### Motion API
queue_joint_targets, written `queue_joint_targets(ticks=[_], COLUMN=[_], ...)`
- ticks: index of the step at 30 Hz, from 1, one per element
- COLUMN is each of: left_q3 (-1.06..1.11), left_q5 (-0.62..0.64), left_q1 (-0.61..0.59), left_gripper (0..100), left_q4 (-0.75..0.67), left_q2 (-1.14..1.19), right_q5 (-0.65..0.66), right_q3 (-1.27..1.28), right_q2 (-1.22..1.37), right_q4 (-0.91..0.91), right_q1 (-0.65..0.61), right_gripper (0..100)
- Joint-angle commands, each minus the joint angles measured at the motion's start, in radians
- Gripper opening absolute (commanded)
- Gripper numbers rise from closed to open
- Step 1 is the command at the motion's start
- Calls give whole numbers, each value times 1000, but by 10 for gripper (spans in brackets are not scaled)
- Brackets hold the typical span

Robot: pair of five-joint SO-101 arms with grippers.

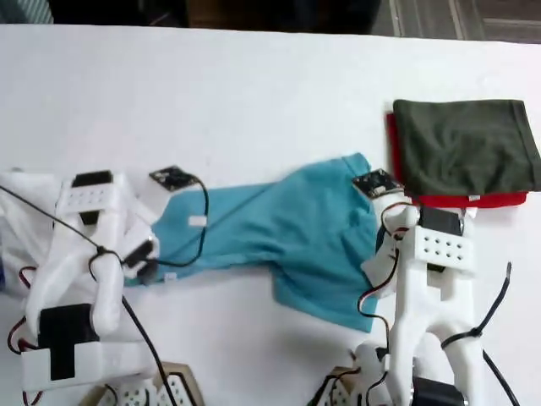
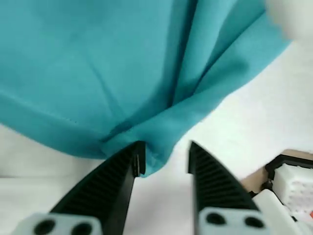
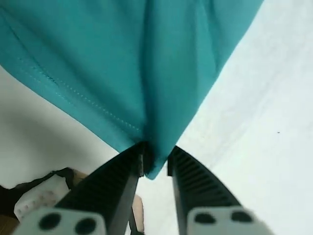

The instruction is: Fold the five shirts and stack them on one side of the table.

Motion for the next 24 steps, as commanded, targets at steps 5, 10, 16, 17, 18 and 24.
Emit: queue_joint_targets(ticks=[5, 10, 16, 17, 18, 24], left_q3=[-406, -458, -374, -383, -395, -544], left_q5=[0, 15, 190, 216, 236, 261], left_q1=[-32, -9, 138, 150, 160, 84], left_gripper=[164, 13, 26, 26, 26, 26], left_q4=[137, 120, -55, -84, -106, -118], left_q2=[-40, -26, 187, 235, 285, 557], right_q5=[-6, -112, -296, -299, -299, -295], right_q3=[-227, -388, -331, -313, -302, -288], right_q2=[-44, -35, 13, 39, 74, 341], right_q4=[1, -18, -338, -394, -435, -556], right_q1=[-38, -47, -214, -237, -257, -254], right_gripper=[134, 118, 16, 21, 22, 21])
